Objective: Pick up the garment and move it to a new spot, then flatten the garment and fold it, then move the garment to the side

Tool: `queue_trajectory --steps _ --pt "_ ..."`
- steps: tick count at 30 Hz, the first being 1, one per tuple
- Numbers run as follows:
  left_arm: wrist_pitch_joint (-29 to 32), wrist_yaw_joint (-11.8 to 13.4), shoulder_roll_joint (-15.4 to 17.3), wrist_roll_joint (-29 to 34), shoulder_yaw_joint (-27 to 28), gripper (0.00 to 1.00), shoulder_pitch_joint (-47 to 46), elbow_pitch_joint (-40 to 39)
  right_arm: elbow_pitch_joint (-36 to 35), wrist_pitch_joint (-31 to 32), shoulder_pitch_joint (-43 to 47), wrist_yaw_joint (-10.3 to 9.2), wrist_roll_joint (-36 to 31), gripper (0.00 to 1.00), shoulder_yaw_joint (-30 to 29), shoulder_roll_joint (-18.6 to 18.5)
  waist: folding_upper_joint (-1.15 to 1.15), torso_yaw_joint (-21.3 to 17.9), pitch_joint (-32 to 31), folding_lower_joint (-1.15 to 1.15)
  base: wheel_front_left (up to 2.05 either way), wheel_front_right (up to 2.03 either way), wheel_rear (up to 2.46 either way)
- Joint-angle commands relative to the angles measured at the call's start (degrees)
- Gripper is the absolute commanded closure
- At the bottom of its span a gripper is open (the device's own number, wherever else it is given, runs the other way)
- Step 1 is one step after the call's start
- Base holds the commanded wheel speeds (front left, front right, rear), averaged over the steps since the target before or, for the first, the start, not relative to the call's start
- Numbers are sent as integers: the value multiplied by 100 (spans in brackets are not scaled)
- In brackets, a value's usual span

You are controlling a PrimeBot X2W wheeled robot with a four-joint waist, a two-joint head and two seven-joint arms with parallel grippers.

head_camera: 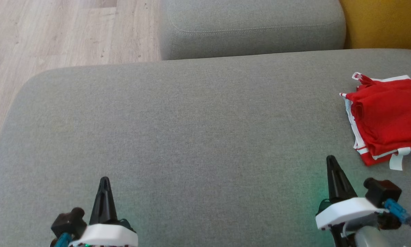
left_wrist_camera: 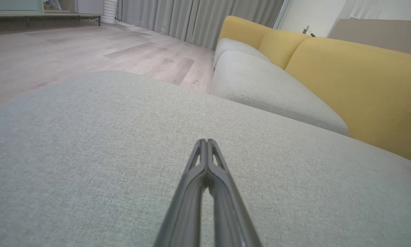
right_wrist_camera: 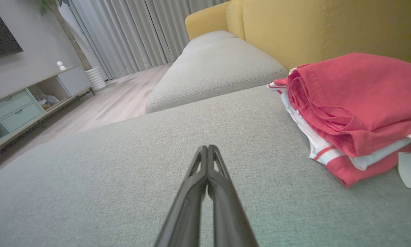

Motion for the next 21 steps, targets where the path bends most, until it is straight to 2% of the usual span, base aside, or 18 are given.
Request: queue_trajectory --steps 1,21 --pt "28 -36 1 -116 74 100 -261 -196 -215 45 -277 0 155 100 -28 -5 0 0 0 0 0 0 0" --pt "356 -164 6 -1253 288 100 -311 -296 -376 370 -278 -1 1438 100 -161 -9 0 -4 4 0 0 0 0"
